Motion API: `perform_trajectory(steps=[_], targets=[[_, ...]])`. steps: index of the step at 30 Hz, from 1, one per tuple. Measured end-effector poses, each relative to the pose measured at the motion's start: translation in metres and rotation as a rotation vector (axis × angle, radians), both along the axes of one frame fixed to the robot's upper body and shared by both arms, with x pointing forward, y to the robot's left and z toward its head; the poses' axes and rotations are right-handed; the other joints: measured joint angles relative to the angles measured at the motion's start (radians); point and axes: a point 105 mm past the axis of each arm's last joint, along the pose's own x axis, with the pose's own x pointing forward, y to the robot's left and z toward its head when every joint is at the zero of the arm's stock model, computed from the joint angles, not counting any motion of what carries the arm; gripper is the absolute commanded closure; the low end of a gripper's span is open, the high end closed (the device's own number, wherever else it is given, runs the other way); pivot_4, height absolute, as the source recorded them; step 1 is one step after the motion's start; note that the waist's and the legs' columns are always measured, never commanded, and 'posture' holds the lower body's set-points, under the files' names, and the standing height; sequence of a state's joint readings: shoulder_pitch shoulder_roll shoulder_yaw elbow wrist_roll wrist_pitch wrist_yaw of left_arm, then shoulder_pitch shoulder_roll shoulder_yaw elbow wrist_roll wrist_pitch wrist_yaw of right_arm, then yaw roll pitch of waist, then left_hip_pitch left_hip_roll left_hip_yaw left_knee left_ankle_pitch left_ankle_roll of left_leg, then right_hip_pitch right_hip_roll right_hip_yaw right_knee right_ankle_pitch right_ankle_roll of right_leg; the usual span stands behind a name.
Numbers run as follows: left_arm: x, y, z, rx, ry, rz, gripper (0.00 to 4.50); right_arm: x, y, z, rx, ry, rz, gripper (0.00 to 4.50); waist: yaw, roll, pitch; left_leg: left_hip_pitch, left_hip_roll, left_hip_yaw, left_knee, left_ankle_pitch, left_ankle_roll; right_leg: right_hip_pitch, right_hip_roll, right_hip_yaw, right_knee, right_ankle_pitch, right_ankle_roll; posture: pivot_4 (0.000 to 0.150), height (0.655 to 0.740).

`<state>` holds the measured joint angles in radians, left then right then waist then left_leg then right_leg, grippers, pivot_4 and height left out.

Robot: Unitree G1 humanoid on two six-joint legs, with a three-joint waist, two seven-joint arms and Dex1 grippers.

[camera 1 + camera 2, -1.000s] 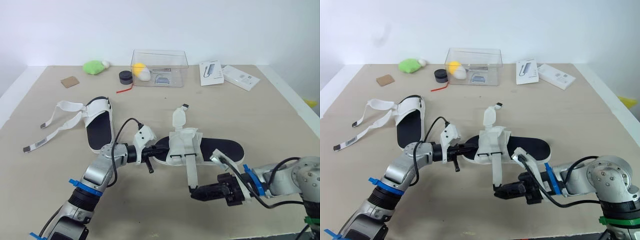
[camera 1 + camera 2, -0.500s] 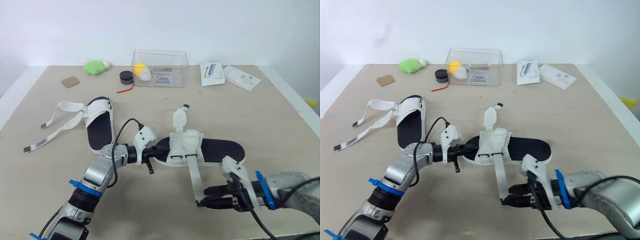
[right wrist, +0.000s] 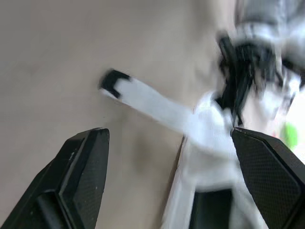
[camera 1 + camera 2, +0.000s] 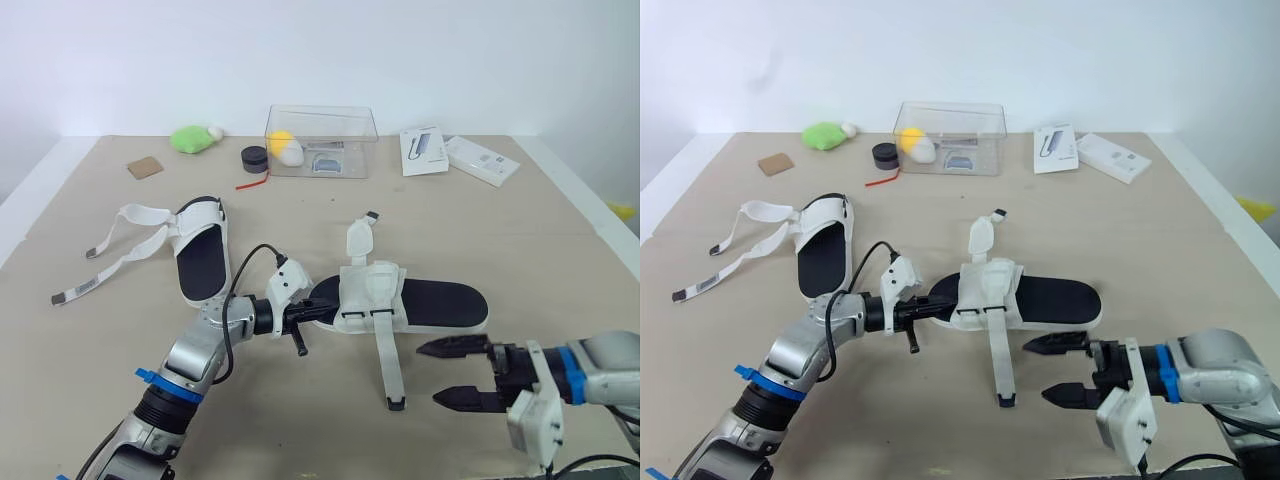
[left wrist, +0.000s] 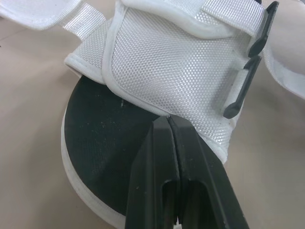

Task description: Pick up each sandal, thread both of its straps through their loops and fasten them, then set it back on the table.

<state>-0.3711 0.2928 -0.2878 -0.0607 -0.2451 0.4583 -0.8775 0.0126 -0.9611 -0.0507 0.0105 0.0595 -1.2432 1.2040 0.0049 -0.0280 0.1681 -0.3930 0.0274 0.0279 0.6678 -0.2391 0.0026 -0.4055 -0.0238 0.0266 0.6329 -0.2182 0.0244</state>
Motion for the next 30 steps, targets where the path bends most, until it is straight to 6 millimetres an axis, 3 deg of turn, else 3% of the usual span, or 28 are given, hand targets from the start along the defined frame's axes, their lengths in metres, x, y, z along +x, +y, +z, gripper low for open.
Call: perform_trajectory(steps=[7,19,22,29,30], targets=[[-0.001,0.000,0.000,0.001,0.005,0.003,4.50,-0.001,0.012,-0.016,0.015,-0.124,0.121,0.11,0.001,0.000,-0.001,0.002,0.000,0.000,-0.001,0.000,0.000,0.000,0.000,0.004,0.001,0.000,-0.001,0.150,0.7400],[0.001,0.001,-0.003,0.008,0.020,0.010,4.50,0.014,0.029,-0.018,0.055,-0.178,0.111,0.11,0.001,-0.001,-0.007,0.008,0.001,0.001,-0.001,0.000,0.000,0.002,0.000,0.006,0.003,0.001,-0.002,0.150,0.7400],[0.001,0.001,-0.004,0.009,0.023,0.012,4.50,0.013,0.030,-0.020,0.044,-0.162,0.113,1.08,0.001,-0.001,-0.009,0.009,0.001,0.001,-0.001,0.000,0.000,0.002,0.001,0.006,0.004,0.000,-0.002,0.150,0.7400],[0.001,0.000,-0.003,0.006,0.024,0.006,4.50,0.004,0.035,-0.027,0.060,-0.107,0.146,4.47,0.001,-0.001,-0.010,0.008,0.000,0.003,-0.001,0.000,0.000,0.002,-0.001,0.009,0.004,0.000,0.000,0.150,0.7400],[0.001,0.000,-0.003,0.006,0.024,0.005,4.50,0.004,0.035,-0.027,0.063,-0.107,0.147,4.47,0.001,-0.001,-0.010,0.008,0.000,0.003,-0.001,0.000,0.000,0.002,-0.001,0.009,0.004,0.000,0.000,0.150,0.7400]])
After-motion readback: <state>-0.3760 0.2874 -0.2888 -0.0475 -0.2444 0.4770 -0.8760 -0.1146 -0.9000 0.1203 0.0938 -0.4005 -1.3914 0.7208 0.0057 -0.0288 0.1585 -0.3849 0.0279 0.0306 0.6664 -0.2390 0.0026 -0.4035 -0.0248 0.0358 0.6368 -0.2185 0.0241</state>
